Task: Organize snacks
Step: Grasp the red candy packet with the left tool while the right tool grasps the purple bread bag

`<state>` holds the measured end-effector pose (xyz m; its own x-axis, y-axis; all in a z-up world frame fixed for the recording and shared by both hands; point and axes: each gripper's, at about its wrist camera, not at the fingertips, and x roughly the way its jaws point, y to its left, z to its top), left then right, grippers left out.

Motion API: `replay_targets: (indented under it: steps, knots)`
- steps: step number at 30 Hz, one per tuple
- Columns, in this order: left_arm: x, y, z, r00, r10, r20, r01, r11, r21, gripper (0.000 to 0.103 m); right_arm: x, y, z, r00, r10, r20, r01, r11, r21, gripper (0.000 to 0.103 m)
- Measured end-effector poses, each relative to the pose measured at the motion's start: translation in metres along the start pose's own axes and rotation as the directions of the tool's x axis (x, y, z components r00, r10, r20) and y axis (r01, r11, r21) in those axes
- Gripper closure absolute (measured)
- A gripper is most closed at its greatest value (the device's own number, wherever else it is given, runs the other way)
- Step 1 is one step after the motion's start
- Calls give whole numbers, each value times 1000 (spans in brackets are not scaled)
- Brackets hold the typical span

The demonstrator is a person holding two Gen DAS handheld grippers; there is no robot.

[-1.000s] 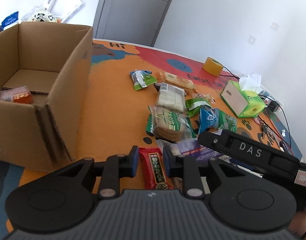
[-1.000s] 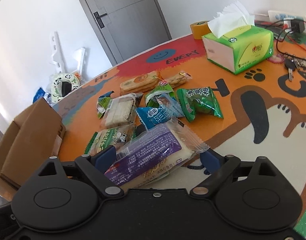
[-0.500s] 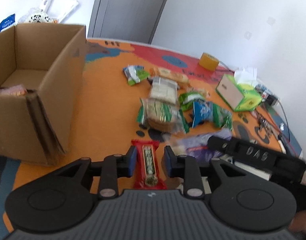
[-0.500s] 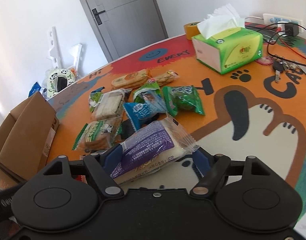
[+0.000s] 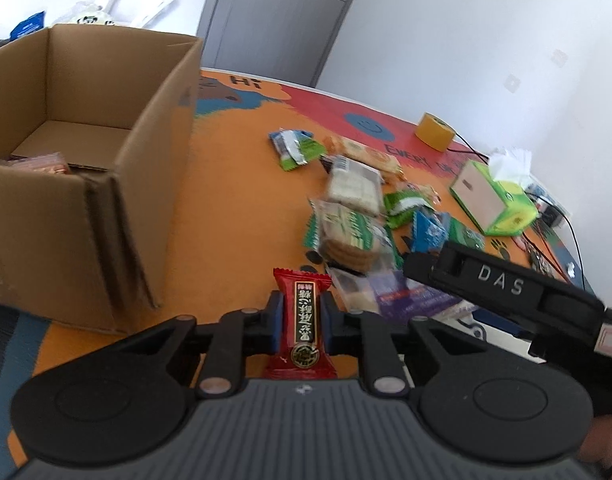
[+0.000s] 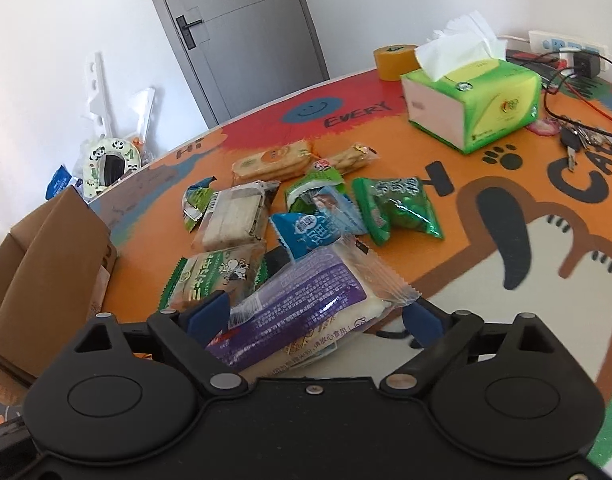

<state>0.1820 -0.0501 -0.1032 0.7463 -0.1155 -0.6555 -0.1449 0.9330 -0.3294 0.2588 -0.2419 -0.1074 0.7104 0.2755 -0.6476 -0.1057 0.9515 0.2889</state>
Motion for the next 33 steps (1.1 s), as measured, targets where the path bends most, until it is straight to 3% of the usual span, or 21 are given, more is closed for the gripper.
replay_targets:
  steps: [10, 20, 24, 33]
  knots:
    - [0, -4, -1, 1000, 1, 5, -1, 1000, 2, 85, -12, -13, -5, 1000, 3, -23, -4, 999, -35, 20]
    - [-1, -14, -8, 1000, 24, 9, -25, 996, 82, 84, -41, -49, -18, 999, -2, -37, 2, 1000, -7, 19]
    - [-2, -11, -8, 1000, 2, 9, -3, 998, 67, 85, -48, -59, -19, 999, -7, -32, 8, 1000, 21, 19]
    - [-11, -5, -6, 1000, -19, 22, 18, 999, 34, 85, -43, -40, -18, 999, 16, -30, -16, 1000, 10, 17]
